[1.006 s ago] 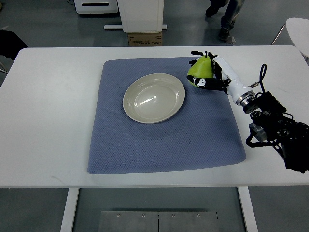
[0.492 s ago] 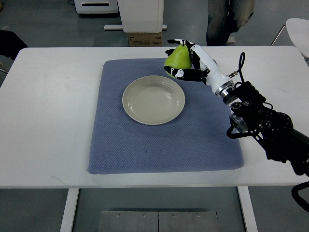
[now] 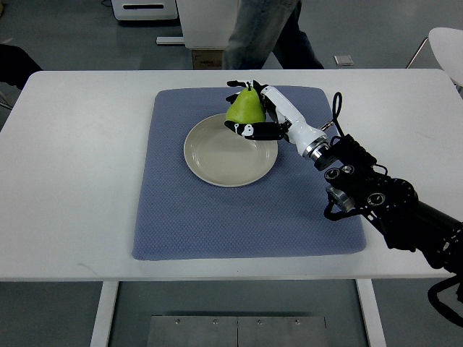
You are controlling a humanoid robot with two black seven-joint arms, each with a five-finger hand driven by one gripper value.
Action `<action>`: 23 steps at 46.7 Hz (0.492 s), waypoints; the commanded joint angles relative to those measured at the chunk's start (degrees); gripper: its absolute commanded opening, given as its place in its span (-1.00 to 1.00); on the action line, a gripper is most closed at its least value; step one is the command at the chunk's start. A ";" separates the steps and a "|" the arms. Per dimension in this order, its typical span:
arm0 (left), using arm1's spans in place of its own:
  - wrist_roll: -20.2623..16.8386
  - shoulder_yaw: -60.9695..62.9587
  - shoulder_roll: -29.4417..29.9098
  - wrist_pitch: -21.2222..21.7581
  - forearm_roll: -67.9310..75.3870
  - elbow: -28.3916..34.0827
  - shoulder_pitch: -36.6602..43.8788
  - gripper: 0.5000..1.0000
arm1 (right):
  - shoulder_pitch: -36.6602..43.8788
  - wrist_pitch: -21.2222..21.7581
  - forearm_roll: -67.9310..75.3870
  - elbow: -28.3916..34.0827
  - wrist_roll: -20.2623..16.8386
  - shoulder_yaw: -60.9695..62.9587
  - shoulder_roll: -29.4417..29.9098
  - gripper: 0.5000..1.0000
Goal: Place pear on plate with right hand
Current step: 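Carry the held pear with the right hand over the plate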
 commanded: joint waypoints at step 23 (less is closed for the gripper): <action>0.00 0.02 0.00 0.00 0.00 0.00 0.00 1.00 | -3.05 -3.16 -0.02 -0.10 -0.01 -3.82 0.00 -1.00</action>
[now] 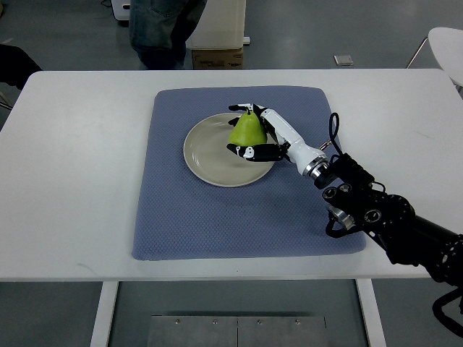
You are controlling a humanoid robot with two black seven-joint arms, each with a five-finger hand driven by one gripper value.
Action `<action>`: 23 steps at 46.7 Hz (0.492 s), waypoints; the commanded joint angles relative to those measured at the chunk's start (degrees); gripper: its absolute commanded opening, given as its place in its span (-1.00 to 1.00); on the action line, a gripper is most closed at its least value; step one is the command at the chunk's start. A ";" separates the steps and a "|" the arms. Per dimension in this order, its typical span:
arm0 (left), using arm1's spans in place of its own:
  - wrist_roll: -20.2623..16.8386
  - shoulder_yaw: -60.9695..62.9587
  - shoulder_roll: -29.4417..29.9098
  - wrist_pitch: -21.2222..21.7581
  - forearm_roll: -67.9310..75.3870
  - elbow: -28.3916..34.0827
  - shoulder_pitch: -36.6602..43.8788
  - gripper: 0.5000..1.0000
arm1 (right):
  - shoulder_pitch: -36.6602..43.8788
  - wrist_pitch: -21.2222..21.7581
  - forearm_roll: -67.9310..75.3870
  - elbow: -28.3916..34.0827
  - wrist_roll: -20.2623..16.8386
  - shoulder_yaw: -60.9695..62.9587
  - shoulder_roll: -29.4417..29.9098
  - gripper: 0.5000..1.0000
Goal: Place pear on plate with right hand
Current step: 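Carry the held pear with the right hand over the plate, then lower the pear onto the plate and open the right hand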
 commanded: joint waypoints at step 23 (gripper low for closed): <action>0.00 -0.06 0.00 -0.01 0.00 0.01 0.00 1.00 | -1.39 -1.56 0.17 0.12 0.00 -0.02 0.00 -1.00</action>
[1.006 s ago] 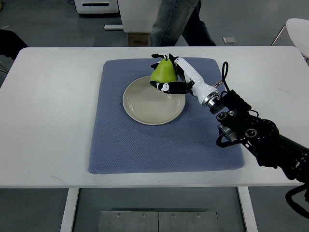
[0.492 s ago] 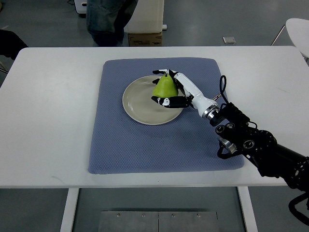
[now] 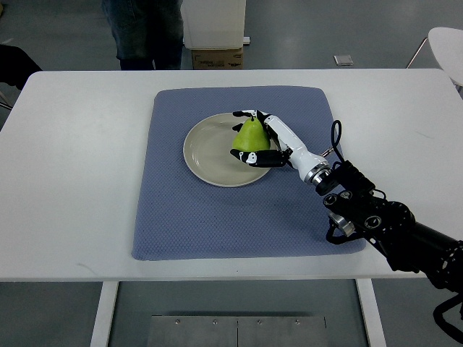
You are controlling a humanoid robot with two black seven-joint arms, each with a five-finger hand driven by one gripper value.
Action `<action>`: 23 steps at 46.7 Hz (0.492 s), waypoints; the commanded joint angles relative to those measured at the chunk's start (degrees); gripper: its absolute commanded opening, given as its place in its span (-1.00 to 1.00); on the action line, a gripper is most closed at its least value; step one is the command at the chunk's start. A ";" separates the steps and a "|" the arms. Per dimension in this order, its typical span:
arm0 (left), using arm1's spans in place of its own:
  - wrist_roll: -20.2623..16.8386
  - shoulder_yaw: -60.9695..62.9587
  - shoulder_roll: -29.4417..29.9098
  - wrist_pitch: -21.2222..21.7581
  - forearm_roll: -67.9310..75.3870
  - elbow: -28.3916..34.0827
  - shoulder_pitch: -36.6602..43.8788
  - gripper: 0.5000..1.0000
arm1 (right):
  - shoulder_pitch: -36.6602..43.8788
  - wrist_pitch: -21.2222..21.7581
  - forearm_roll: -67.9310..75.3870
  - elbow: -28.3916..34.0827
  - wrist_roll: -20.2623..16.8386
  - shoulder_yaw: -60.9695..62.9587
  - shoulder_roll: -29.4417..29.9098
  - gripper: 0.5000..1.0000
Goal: Place pear on plate with right hand
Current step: 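Lower the pear onto the plate and open the right hand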
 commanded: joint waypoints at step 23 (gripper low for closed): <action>0.00 0.02 0.00 0.00 0.00 0.01 0.00 1.00 | -0.35 -0.08 0.21 0.12 0.00 0.16 0.00 0.55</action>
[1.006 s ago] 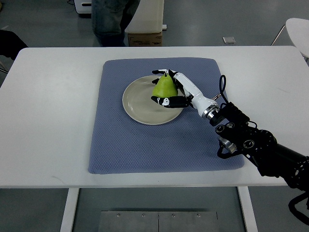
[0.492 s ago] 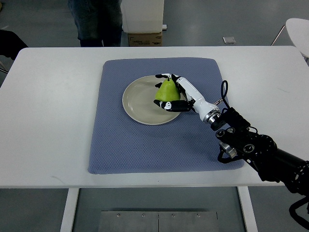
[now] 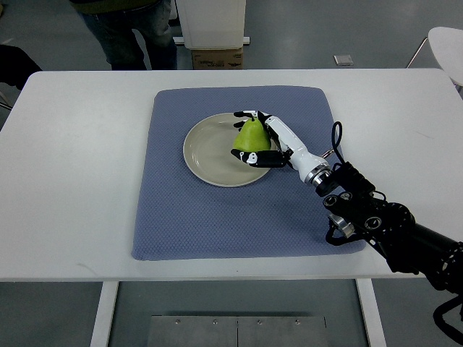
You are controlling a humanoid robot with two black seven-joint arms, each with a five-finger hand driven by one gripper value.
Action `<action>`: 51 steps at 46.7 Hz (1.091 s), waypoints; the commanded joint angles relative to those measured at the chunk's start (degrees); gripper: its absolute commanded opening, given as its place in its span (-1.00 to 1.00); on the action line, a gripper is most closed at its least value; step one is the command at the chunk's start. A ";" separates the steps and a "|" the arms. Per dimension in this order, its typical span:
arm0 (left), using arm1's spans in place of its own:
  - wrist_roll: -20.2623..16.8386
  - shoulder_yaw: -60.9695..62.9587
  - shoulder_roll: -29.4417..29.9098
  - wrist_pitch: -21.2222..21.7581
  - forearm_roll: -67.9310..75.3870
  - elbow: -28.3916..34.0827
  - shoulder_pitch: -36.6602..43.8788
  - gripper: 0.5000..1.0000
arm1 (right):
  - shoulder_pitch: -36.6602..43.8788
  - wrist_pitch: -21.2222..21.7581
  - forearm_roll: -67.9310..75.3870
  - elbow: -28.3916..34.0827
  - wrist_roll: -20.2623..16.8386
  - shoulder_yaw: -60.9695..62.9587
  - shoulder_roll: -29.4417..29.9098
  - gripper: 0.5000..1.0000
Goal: Place pear on plate with right hand
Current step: 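Lower the pear onto the plate and open the right hand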
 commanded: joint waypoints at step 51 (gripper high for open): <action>0.00 0.04 0.00 0.01 0.00 -0.08 0.00 1.00 | 1.40 0.18 0.78 -0.28 0.00 0.61 0.00 0.97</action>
